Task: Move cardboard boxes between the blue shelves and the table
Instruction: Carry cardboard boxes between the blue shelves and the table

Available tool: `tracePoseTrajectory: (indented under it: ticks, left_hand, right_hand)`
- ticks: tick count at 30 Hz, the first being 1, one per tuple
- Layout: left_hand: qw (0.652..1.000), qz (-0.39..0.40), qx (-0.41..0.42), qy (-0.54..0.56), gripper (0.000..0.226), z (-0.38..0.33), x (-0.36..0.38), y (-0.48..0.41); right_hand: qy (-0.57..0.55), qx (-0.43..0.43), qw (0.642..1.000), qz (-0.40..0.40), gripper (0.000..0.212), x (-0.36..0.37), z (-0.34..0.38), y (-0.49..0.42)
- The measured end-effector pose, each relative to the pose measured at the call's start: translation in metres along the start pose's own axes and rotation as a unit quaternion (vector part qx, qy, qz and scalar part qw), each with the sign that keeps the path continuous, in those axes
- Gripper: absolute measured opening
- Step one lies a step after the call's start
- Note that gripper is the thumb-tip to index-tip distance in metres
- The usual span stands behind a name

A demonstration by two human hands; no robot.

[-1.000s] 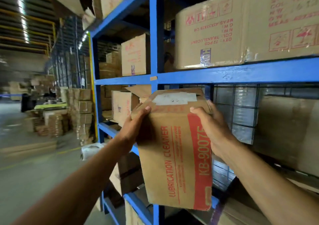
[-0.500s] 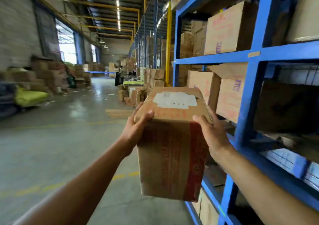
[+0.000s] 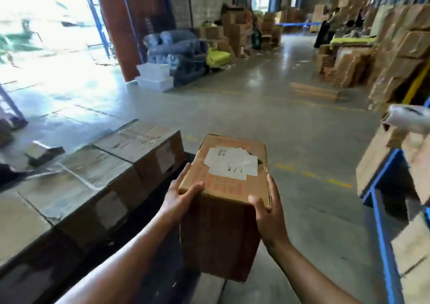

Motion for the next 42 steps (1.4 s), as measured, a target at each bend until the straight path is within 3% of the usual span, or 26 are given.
tracePoseTrajectory:
  ticks: [4,7,10,12,14,15,17,19,21,24,25,27,31,34,36,39,42]
  left_hand:
    - [0.989,-0.115,-0.078,-0.043,0.099,0.039,-0.05,0.012]
    - [0.959,-0.231,-0.152,-0.058,0.103,0.048,-0.057,0.027]
    - [0.958,-0.221,-0.185,-0.01,0.119,0.039,-0.028,0.037]
    - [0.959,-0.217,-0.179,0.017,0.12,0.035,-0.025,0.031]
    - [0.962,-0.227,-0.149,0.033,0.101,0.035,-0.046,0.016]
    - [0.966,-0.217,-0.136,0.041,0.094,0.037,-0.059,0.006]
    - [0.97,-0.183,-0.144,0.065,0.088,0.047,-0.084,-0.013]
    - [0.968,-0.139,-0.182,0.105,0.085,0.056,-0.1,-0.031]
    - [0.967,-0.089,-0.211,0.109,0.075,0.06,-0.105,-0.046]
    - [0.972,-0.058,-0.213,0.077,0.065,0.055,-0.103,-0.066]
    - [0.975,-0.054,-0.206,0.068,0.065,0.051,-0.103,-0.075]
    - [0.98,-0.041,-0.184,0.057,0.068,0.044,-0.104,-0.092]
    - [0.988,-0.039,-0.12,0.089,0.084,0.036,-0.106,-0.108]
    - [0.987,-0.09,-0.097,0.09,0.071,0.034,-0.099,-0.111]
    - [0.983,-0.117,-0.124,0.064,0.063,0.038,-0.089,-0.102]
    - [0.974,-0.162,-0.156,0.014,0.083,0.053,-0.072,-0.076]
    - [0.962,-0.176,-0.207,-0.019,0.106,0.072,-0.066,-0.047]
  right_hand:
    - [0.019,-0.017,0.999,0.039,0.073,0.042,-0.003,0.027]
    - [0.049,0.001,0.998,0.026,0.077,0.065,0.011,0.038]
    - [0.082,0.039,0.995,0.05,0.078,0.088,0.02,0.064]
    - [0.07,0.059,0.989,0.115,0.062,0.101,0.02,0.077]
    - [0.035,0.053,0.989,0.137,0.029,0.103,0.022,0.069]
    - [0.027,0.03,0.993,0.115,0.017,0.1,0.025,0.056]
    - [0.07,-0.024,0.997,0.023,0.015,0.089,0.03,0.02]
    - [0.173,-0.045,0.979,-0.099,0.032,0.078,0.034,-0.024]
    - [0.268,-0.008,0.953,-0.139,0.048,0.075,0.032,-0.068]
    - [0.275,0.12,0.953,0.04,0.061,0.095,0.016,-0.111]
    - [0.238,0.162,0.951,0.112,0.056,0.108,0.011,-0.116]
    - [0.208,0.164,0.949,0.171,0.044,0.126,0.006,-0.13]
    - [0.103,0.101,0.977,0.16,0.04,0.135,0.003,-0.154]
    - [0.052,0.075,0.985,0.148,0.05,0.123,-0.007,-0.156]
    - [0.039,0.113,0.985,0.123,0.053,0.11,-0.021,-0.149]
    - [0.04,0.153,0.982,0.098,0.067,0.087,-0.035,-0.133]
    - [0.068,0.207,0.961,0.167,0.063,0.067,-0.043,-0.109]
Point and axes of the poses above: each hand's wrist, its own y-axis away from the middle knuckle, its own x-axis out of the palm, z = x × y, the point moved 5 cm from there along -y, towards the middle knuckle, and after that the axes turned 15 degrees about -z, right-handed, at the moved point
